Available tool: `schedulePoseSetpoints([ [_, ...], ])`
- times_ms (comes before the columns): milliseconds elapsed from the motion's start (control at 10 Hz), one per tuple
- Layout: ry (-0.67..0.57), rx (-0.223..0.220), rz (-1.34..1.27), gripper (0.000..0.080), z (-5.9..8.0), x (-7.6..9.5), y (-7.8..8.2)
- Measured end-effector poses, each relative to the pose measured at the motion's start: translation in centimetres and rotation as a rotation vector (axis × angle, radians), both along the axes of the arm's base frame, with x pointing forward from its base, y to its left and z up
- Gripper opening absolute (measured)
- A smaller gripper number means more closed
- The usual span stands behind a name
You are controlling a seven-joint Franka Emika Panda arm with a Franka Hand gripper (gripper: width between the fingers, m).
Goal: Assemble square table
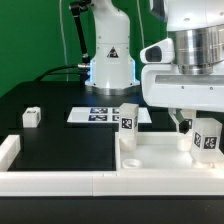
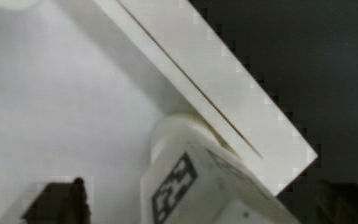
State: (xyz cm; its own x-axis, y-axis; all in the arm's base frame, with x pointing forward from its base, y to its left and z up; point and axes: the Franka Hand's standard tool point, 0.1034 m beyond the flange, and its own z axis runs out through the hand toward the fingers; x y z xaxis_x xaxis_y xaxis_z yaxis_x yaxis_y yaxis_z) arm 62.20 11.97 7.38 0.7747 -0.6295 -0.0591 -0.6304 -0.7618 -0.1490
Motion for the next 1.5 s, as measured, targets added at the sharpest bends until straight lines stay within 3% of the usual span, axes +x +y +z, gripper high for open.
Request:
schedulePoseSetpoints([
  [200, -0.030, -0.028, 0.215, 0.0649, 0.1, 0.0, 0.1],
  [400, -0.096, -0.114, 0.636, 0.0649, 0.8, 0.5, 0.6],
  [500, -0.111, -0.114, 0.651, 0.0649, 0.8, 0.7, 0.6],
  [700, -0.105, -0.109, 0.612, 0.0603, 0.7, 0.7, 0.7],
  [800, -0.102, -0.105, 0.579, 0.0426, 0.7, 0.6, 0.7],
  [900, -0.092, -0.099, 0.501, 0.0426, 0.7, 0.6, 0.7],
  [1000, -0.083, -0.096, 0.441, 0.0304, 0.6, 0.6, 0.4],
  [1200, -0.056, -0.078, 0.222, 0.0303, 0.4, 0.6, -0.1],
  [1500, -0.015, 0.030, -0.238, 0.0296, 0.3, 0.8, -0.6],
])
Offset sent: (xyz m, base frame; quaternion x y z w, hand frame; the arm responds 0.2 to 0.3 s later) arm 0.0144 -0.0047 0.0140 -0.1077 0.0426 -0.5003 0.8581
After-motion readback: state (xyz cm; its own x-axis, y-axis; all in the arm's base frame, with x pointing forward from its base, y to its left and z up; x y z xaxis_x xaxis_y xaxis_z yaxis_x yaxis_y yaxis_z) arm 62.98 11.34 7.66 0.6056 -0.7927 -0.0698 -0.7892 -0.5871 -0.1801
